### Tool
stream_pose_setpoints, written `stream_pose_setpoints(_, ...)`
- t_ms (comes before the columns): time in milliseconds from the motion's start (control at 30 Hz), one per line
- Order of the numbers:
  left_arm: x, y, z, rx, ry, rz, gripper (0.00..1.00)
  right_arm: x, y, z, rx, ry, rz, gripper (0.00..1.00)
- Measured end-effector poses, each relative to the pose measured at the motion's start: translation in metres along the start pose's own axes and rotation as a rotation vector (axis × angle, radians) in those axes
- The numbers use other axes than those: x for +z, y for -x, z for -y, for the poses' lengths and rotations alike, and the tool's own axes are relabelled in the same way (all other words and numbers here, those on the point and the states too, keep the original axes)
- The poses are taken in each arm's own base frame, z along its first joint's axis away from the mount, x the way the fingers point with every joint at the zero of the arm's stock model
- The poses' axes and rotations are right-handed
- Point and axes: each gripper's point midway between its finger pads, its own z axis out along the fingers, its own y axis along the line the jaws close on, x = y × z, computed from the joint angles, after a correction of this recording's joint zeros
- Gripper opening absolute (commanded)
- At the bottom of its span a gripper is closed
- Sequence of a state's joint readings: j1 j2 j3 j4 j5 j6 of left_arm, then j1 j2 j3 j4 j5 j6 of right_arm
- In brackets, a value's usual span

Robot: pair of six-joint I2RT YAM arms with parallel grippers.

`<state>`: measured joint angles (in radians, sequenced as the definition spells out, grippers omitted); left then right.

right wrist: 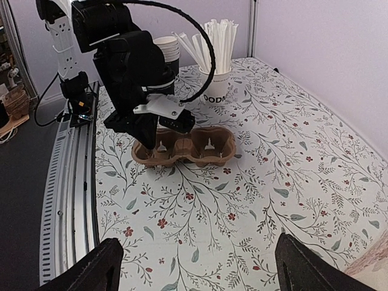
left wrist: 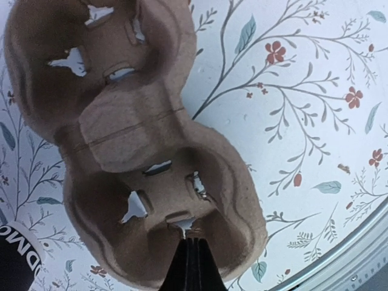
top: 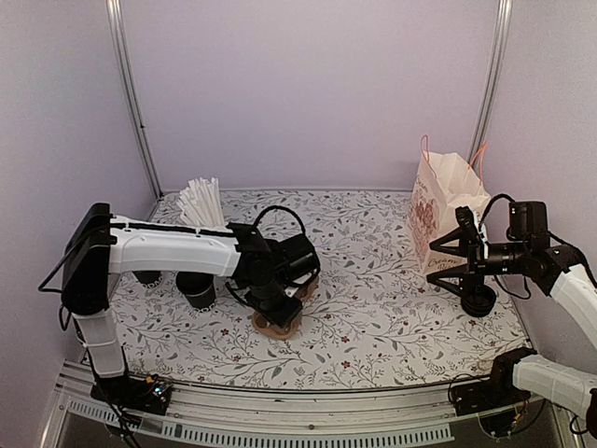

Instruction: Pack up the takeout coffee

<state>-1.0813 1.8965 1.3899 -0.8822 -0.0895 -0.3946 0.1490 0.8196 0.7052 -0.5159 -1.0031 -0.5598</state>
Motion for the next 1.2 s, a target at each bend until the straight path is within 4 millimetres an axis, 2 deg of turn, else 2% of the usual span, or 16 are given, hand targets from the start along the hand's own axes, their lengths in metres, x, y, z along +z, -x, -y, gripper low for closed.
stream_pose_setpoints(67, -0.006, 0.0, -0.002, -0.022, 0.011, 0.01, 0.28, 0.0, 0.0, 0.0, -0.001, 0.0, 0.0, 0.9)
stream_pose_setpoints(100, -0.01, 0.0, -0.004, -0.032, 0.02, 0.014, 0.37, 0.0, 0.0, 0.0, -0.001, 0.001, 0.0, 0.9)
stream_pose_setpoints(167, -0.019, 0.003, -0.006, -0.061, 0.027, 0.036, 0.51, 0.0, 0.0, 0.0, -0.001, 0.001, 0.0, 0.9)
stream_pose_setpoints(233, -0.029, 0.011, -0.009, -0.112, 0.038, 0.078, 0.58, 0.0, 0.0, 0.0, -0.001, 0.001, 0.0, 0.9)
stream_pose_setpoints(400, -0.048, 0.035, -0.016, -0.224, 0.053, 0.18, 0.59, 0.001, -0.001, 0.001, 0.005, 0.002, -0.004, 0.9)
stream_pose_setpoints(567, -0.051, 0.054, -0.019, -0.318, 0.048, 0.235, 0.61, 0.001, -0.001, 0.001, 0.006, 0.002, -0.004, 0.9)
stream_pose_setpoints(667, -0.044, 0.064, -0.022, -0.357, 0.048, 0.239, 0.61, 0.001, -0.002, 0.001, 0.006, 0.002, -0.004, 0.9)
stream_pose_setpoints(767, -0.028, 0.071, -0.027, -0.381, 0.057, 0.219, 0.6, 0.001, -0.002, 0.001, 0.006, 0.002, -0.004, 0.9)
stream_pose_setpoints(967, 0.001, 0.069, -0.038, -0.399, 0.094, 0.153, 0.56, 0.001, -0.002, 0.001, 0.006, 0.002, -0.005, 0.9)
stream_pose_setpoints(1200, 0.005, 0.069, -0.05, -0.426, 0.089, 0.131, 0.51, 0.001, -0.002, 0.001, 0.008, 0.002, -0.006, 0.9)
